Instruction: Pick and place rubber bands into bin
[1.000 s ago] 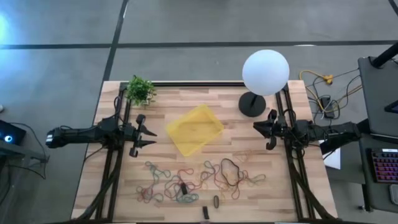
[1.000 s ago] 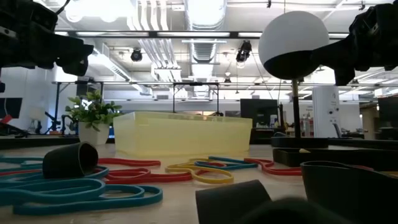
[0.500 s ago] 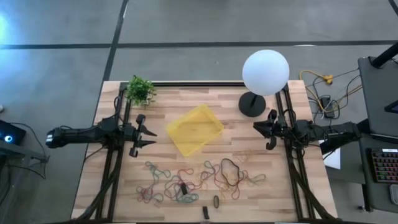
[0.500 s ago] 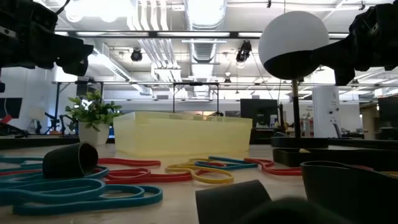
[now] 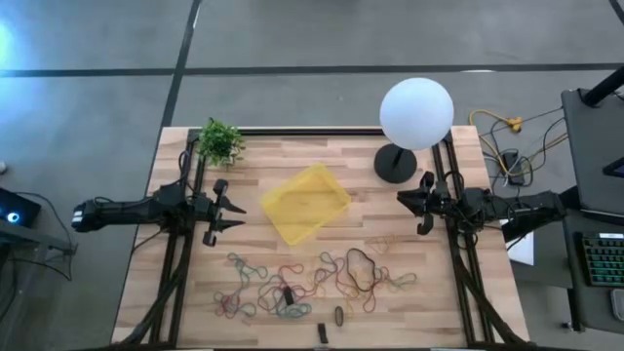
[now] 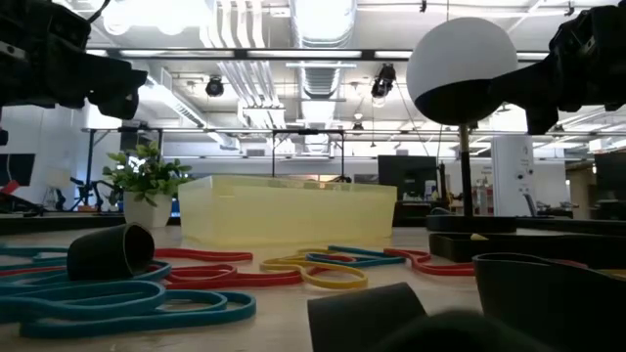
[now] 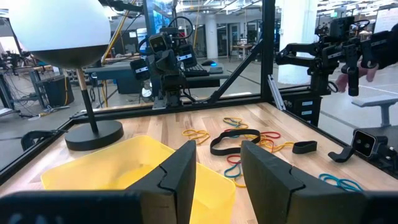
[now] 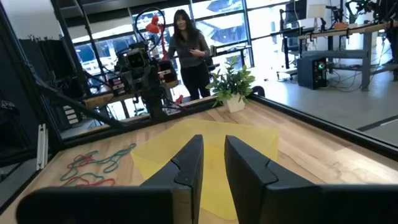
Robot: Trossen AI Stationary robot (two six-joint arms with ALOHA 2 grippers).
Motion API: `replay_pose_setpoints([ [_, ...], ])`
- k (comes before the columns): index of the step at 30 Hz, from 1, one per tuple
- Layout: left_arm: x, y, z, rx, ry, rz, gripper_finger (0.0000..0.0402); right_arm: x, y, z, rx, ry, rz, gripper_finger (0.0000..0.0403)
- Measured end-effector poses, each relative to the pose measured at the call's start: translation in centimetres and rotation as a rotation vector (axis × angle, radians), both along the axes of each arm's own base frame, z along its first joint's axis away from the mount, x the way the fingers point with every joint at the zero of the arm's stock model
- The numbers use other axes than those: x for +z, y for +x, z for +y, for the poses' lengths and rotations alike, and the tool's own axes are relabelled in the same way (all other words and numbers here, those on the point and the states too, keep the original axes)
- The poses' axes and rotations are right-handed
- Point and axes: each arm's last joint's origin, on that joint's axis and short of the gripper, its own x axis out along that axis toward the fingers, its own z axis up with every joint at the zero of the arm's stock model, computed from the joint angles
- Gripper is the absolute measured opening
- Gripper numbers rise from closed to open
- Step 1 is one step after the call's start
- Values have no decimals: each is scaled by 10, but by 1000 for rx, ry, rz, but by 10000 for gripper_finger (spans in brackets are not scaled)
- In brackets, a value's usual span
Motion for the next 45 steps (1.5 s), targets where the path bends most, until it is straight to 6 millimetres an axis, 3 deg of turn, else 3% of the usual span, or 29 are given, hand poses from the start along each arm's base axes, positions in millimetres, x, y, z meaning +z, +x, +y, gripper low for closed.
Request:
replay_pose_setpoints([
  [20,0,0,0,0,0,0,112,1,0,0,0,8,-10,57],
  [28,0,0,0,0,0,0,112,27,-5,-1,67,384,-365,57],
  [32,3,0,0,0,0,-27,112,39,-10,-1,81,385,-497,57],
  [39,12,-1,0,-1,-7,-124,112,41,-12,-1,111,463,-546,57],
  [45,28,-4,0,-27,-202,-263,112,44,-11,-1,164,598,-595,57],
])
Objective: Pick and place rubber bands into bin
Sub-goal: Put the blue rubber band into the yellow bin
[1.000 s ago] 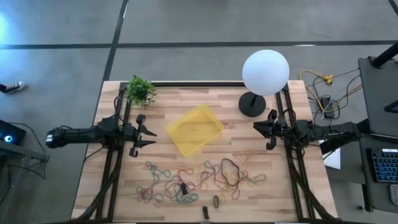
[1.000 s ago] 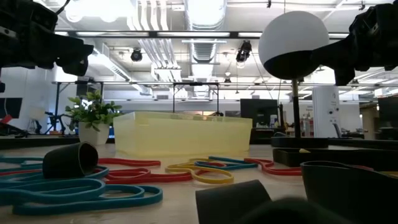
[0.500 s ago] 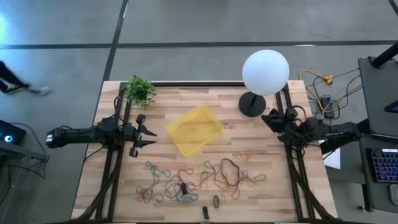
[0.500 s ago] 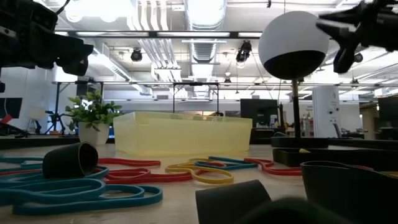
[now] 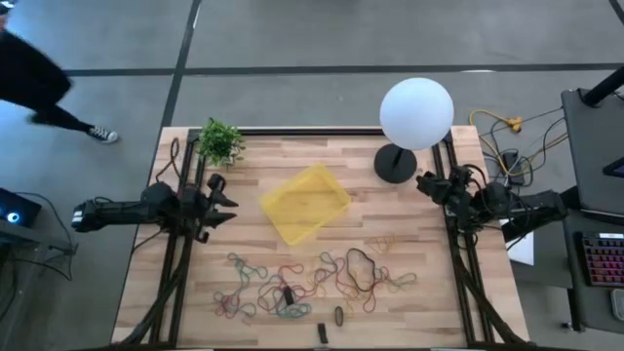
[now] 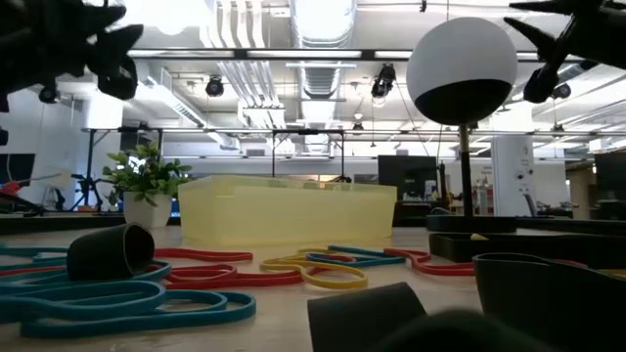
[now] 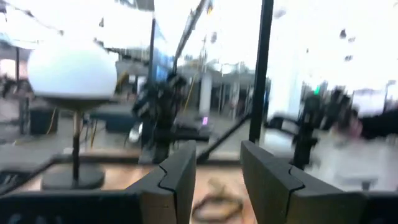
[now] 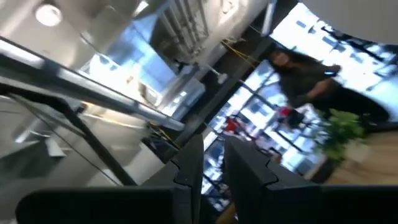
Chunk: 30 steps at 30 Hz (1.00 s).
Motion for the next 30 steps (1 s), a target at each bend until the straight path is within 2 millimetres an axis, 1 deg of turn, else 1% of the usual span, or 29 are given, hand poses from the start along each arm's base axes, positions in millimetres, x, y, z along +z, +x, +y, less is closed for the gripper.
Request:
replay_pose_setpoints([
  [1,3,-1,0,-4,-11,-36,112,2,0,1,13,-21,-14,57],
  [3,9,-3,0,-8,-18,-100,112,5,-1,3,56,-122,-45,57],
  [5,16,-6,0,-8,-16,-180,112,11,-3,6,95,-219,-114,57],
  [8,26,-12,0,-9,-11,-296,112,20,-6,7,93,-301,-221,57],
  [10,32,-16,-1,-10,-8,-368,112,28,-4,8,84,-342,-233,57],
  [12,36,-19,-1,-10,-6,-427,112,40,1,9,67,-392,-210,57],
  [16,43,-26,-1,-11,-2,-530,112,75,18,12,25,-530,-181,57],
  [18,45,-28,-1,-12,-1,-556,112,97,28,14,-16,-619,-182,57],
  [22,47,-31,-1,-12,0,-593,112,139,50,16,-122,-732,-165,57],
  [25,47,-31,-1,-12,0,-594,112,168,67,16,-213,-766,-71,57],
  [30,47,-31,-1,-12,0,-594,112,207,99,16,-317,-868,135,57],
])
